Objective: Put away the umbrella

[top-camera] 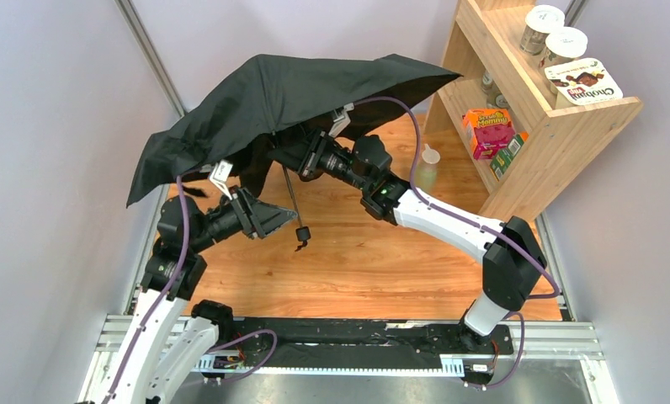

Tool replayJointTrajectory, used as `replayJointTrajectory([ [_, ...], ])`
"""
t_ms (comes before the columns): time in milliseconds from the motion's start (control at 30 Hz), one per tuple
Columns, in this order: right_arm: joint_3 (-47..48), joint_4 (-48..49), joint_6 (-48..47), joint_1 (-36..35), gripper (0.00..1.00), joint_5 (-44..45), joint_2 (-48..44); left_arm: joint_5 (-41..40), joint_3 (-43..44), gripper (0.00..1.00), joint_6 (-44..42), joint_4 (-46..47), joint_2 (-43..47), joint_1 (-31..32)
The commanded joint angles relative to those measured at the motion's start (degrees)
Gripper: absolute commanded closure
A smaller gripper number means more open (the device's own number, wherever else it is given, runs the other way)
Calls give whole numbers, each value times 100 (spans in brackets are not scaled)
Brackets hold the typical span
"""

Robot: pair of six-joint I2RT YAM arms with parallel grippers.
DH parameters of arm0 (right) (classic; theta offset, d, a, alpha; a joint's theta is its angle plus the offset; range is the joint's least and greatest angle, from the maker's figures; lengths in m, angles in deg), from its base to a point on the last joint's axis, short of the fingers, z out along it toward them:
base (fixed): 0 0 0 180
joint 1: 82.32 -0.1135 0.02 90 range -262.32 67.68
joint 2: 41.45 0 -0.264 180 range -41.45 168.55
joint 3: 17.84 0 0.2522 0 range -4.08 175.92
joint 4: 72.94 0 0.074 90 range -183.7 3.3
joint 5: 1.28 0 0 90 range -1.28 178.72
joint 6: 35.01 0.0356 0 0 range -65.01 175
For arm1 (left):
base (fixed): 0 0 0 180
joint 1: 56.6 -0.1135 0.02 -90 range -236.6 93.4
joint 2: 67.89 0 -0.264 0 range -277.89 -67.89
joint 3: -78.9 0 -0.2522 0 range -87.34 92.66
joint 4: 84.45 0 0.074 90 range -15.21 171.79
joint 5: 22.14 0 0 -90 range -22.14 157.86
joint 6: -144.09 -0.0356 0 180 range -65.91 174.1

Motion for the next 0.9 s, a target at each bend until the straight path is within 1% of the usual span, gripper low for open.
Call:
replayJointTrajectory([
  [0,200,199,-437,-117,100,-90,-182,457,222,32,275,1033,-532,-26],
  [67,156,207,-517,-152,100,-117,-234,581,292,32,266,1009,-839,-17],
  [133,59,286,-534,-170,100,-82,-322,704,362,39,170,860,-1121,-17],
  [200,50,216,-604,-170,100,-64,-384,871,267,50,265,998,-1306,-17],
  [233,33,207,-622,-161,100,-55,-419,915,231,67,310,1095,-1350,-17],
  [267,-2,225,-622,-170,100,-55,-437,881,178,75,345,1236,-1341,-17],
  [300,-55,233,-640,-187,100,-90,-471,846,195,91,302,1141,-1315,-17],
  [333,-186,155,-631,-214,100,-116,-559,628,369,97,-3,958,-1280,-121],
  [367,-474,-2,-588,-310,100,-125,-690,460,528,100,-163,486,-1245,-175],
  [400,-860,5,-657,-485,100,-12,-892,137,764,100,-417,377,-1218,-297],
  [467,-1887,267,-667,-1107,100,592,-1322,55,985,100,-455,463,-1209,-429],
  [500,-2257,625,-605,-1284,100,900,-1446,72,1012,100,-402,707,-1227,-430],
  [533,-2453,968,-552,-1321,100,990,-1482,150,1056,100,-297,771,-1262,-430],
  [600,-2219,744,-525,-1138,100,869,-1404,221,1057,100,-192,885,-1289,-430],
  [633,-2026,743,-526,-1067,100,772,-1290,300,996,100,-113,1103,-1280,-430],
  [667,-1876,735,-517,-1023,100,727,-1185,344,865,100,106,1236,-1254,-430],
  [767,-1489,595,-202,-1092,100,333,-860,213,766,100,310,1422,-1157,-439],
  [800,-1584,655,-61,-1197,100,340,-798,178,854,100,319,1413,-1122,-430],
  [867,-2197,1049,132,-1443,100,638,-849,81,1161,100,118,1273,-1130,-430],
])
